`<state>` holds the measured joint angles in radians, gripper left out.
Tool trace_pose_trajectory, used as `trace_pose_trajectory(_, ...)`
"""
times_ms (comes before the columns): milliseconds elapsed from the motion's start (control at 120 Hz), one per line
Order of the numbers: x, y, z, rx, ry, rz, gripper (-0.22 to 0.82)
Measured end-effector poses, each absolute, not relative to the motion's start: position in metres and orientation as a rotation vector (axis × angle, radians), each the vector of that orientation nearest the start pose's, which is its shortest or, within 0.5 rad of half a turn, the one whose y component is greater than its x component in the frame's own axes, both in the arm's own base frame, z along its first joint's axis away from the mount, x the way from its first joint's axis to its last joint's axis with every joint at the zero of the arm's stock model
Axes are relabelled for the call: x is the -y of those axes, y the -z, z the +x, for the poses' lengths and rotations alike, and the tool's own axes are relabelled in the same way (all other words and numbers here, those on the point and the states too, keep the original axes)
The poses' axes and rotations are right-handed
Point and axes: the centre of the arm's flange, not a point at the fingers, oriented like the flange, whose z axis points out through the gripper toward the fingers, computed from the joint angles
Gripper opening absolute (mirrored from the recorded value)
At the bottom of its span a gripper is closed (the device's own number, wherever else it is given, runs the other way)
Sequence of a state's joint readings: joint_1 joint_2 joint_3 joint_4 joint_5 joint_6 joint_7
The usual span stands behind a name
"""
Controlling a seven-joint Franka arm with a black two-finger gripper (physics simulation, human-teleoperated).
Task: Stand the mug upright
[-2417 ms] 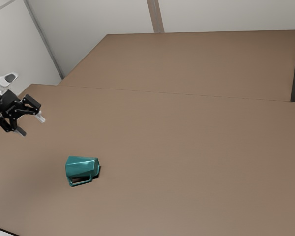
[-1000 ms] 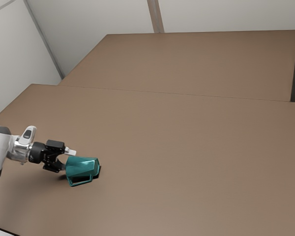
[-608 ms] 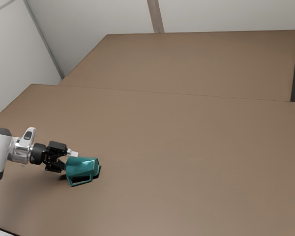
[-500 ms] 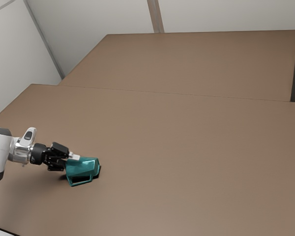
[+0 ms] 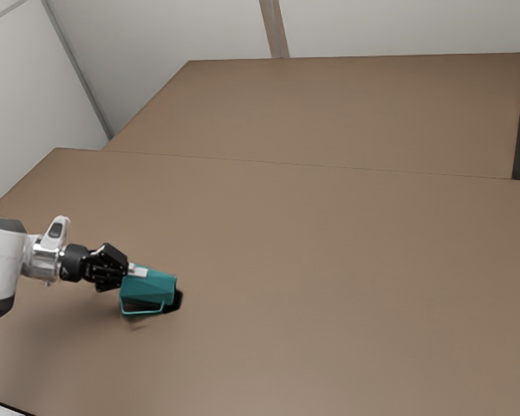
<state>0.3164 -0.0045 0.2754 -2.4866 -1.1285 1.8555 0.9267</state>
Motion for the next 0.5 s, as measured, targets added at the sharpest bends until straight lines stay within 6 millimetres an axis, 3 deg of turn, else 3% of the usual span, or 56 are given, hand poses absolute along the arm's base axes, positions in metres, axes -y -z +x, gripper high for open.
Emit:
trace_pose_trajectory(142, -0.174, -0.302, 0.403, -0.361, -0.309, 2.030, -0.17)
trace_pose_trajectory(242, -0.181, -0.341, 0.431, -0.256, -0.371, 2.095, -0.17)
trace_pose_trajectory(383, -0.181, -0.411, 0.478, 0.043, -0.356, 2.365, -0.17)
trace_pose_trajectory(500, -0.157, -0.426, 0.500, 0.289, -0.196, 2.625, -0.17)
